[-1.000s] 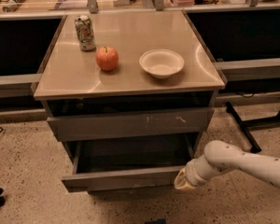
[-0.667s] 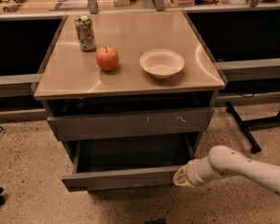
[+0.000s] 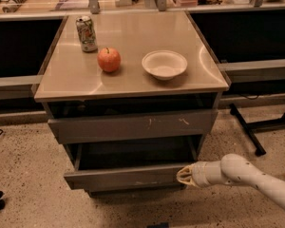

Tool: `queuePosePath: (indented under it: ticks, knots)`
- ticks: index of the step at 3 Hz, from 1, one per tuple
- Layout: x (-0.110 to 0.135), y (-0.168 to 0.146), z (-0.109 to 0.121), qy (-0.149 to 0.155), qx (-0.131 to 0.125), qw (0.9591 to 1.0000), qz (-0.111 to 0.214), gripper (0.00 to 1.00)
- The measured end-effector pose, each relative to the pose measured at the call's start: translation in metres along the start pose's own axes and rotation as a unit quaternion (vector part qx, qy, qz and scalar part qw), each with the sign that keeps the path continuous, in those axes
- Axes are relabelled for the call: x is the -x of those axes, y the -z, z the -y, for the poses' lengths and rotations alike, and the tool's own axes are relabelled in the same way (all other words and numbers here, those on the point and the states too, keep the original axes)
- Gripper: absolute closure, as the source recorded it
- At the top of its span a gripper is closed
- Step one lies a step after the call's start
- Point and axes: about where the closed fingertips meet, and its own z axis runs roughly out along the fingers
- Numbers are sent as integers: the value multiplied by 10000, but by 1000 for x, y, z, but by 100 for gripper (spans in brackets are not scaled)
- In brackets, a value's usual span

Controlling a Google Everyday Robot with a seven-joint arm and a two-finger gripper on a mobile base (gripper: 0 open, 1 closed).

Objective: Close middle drawer

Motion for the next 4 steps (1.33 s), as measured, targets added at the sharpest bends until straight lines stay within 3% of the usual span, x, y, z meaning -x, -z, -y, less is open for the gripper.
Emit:
queuePosePath:
  ticks: [3, 4]
  knots:
    - [-4, -21, 49, 114, -491, 9984, 266, 100]
    - [4, -30, 84, 171, -652, 9974, 239, 100]
